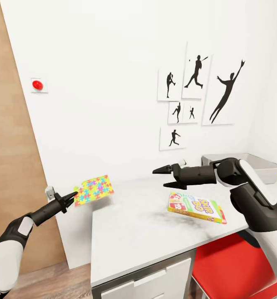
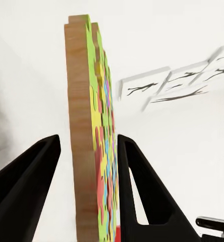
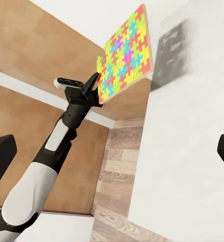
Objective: Put all the toys in the child's room - the three board games (two on the bed and one on the table), the two jigsaw puzzles on the table, and the tennis ball on the table - inside the toy box on the table in the child's room.
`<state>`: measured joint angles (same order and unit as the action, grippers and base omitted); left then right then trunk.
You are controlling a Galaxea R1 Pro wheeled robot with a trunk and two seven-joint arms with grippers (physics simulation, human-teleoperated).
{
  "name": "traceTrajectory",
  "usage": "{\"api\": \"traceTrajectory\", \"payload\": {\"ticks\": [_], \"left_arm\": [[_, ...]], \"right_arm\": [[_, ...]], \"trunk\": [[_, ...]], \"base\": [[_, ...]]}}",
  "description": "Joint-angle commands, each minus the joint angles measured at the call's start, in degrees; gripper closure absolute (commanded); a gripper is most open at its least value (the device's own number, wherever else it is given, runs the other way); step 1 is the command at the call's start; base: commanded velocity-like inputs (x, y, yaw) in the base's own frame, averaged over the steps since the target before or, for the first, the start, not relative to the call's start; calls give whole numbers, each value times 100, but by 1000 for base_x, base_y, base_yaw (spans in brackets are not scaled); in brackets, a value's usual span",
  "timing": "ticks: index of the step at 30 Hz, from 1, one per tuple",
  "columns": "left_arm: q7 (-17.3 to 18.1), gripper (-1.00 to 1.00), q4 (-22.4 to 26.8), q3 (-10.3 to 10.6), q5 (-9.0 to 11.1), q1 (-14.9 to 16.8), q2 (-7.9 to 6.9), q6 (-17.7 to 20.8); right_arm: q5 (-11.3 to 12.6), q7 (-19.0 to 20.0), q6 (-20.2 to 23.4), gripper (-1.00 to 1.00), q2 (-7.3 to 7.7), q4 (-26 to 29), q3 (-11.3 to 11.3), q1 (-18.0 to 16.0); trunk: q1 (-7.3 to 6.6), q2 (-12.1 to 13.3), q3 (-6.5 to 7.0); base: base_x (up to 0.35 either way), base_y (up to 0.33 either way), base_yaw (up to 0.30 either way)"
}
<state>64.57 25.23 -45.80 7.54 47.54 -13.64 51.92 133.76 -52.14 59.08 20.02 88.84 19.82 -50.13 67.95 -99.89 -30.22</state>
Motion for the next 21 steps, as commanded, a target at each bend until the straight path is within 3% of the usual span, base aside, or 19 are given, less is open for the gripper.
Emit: {"api": "traceTrajectory", "payload": {"ticks": [1, 5, 14, 18, 21], "left_arm": [[102, 100, -4, -9, -22, 0, -46, 29], [432, 100, -8, -1, -37, -18, -169, 44], [661, 100, -2, 19, -133, -177, -331, 46], [998, 100, -1, 311, -166, -234, -634, 46], [1572, 100, -1, 564, -178, -287, -764, 41]], "right_arm": [[54, -59, 2, -100, -11, 2, 4, -6], [54, -59, 4, -100, -38, 99, -2, -3], [63, -49, 64, -100, -14, 261, -15, 226], [63, -29, 89, -100, -39, 255, -10, 350], [63, -24, 92, -100, -48, 250, -5, 374]], "trunk": [[-23, 38, 12], [-111, 199, 83], [-308, 560, 245], [-374, 680, 299], [-374, 680, 299]], "base": [[0, 0, 0], [0, 0, 0], [0, 0, 0], [0, 0, 0], [0, 0, 0]]}}
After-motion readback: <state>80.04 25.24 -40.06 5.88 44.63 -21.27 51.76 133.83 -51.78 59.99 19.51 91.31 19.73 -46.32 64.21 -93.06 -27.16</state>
